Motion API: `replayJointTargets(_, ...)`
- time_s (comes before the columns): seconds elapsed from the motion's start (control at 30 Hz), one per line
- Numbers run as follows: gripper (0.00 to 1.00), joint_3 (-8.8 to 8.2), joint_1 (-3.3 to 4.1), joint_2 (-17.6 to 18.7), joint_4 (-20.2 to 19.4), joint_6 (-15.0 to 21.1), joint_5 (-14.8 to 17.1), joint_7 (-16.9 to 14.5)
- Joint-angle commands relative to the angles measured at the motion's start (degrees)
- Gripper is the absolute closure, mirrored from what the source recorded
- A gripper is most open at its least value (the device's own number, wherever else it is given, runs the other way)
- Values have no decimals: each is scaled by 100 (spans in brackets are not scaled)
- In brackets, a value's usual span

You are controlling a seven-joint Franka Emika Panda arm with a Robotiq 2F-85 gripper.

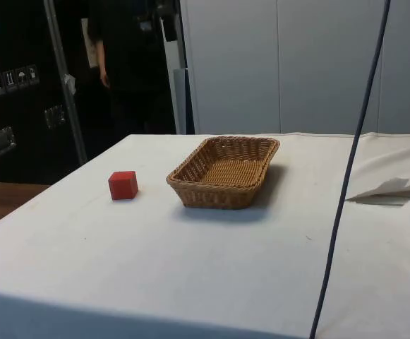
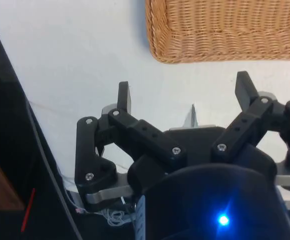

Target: Pick up the cube and place it into the basket.

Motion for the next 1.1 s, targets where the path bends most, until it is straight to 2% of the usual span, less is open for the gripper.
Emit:
replayJointTargets(0.0,0,6,0,17,0,23,0,6)
replayJointTargets(0.53,0,34,29,584,46,871,-143,80)
replayJointTargets(0.57,0,34,11,527,6,819,-80,29)
replayJointTargets(0.73,0,29,34,802,103,1134,-235,97)
replayJointTargets(0.83,0,34,17,819,92,1163,-201,52)
replayJointTargets(0.87,0,29,40,905,132,1249,-275,115)
replayJointTargets(1.07,0,29,52,1140,189,1536,-355,149)
